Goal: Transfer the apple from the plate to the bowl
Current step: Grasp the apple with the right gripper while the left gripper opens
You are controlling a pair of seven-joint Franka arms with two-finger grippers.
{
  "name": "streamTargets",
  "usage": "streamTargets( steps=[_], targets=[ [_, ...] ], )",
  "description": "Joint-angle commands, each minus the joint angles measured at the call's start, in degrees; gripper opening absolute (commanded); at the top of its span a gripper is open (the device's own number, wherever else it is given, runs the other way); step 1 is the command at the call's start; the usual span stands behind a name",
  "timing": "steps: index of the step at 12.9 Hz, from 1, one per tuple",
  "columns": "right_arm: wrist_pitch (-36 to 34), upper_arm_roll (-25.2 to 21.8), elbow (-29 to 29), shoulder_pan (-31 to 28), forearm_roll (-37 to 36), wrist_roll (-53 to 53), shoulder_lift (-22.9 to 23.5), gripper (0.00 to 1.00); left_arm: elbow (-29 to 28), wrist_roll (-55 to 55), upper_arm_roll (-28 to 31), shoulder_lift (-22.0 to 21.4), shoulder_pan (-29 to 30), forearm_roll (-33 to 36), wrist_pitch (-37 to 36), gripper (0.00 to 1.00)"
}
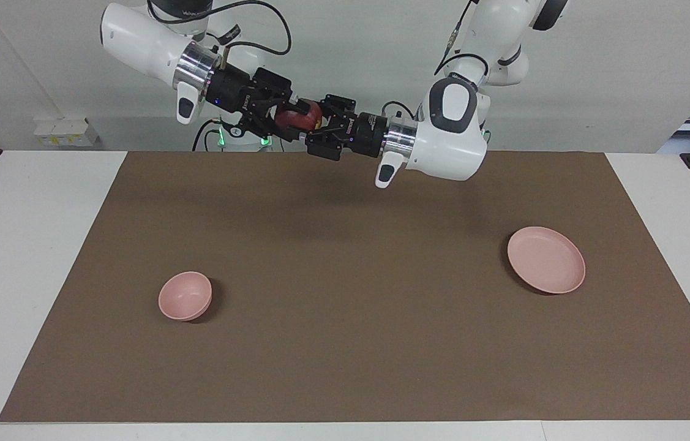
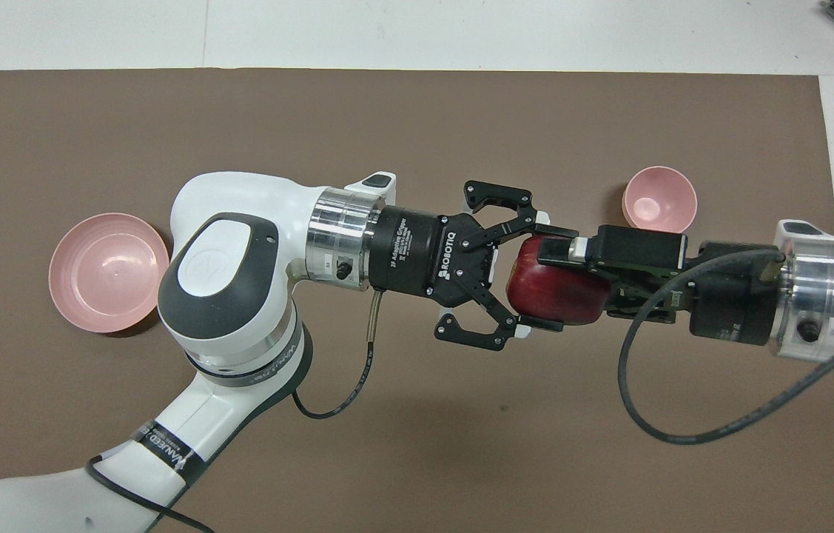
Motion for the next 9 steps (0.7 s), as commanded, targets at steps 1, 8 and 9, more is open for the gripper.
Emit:
streamTargets(
  steps=[1,8,9],
  targets=[
    [0.21,0.12,-2.75,-0.16,1.63,-1.85,-2.27,0.97,0.63,-0.34,-0.02,-0.24,-0.35,-1.37,1.02,0.0],
    [0.2,0.12,-2.48,-0.25,1.54,-1.85,-2.0,0.0,0.81,-0.16,-0.02,-0.67,-0.44,-0.49,1.45,0.99],
    [0.47,0.12,-2.4,-0.42,1.54,-1.76,-1.83,0.0,0.81,-0.16,0.07,-0.85,-0.35,-0.31,1.98,1.0]
  ],
)
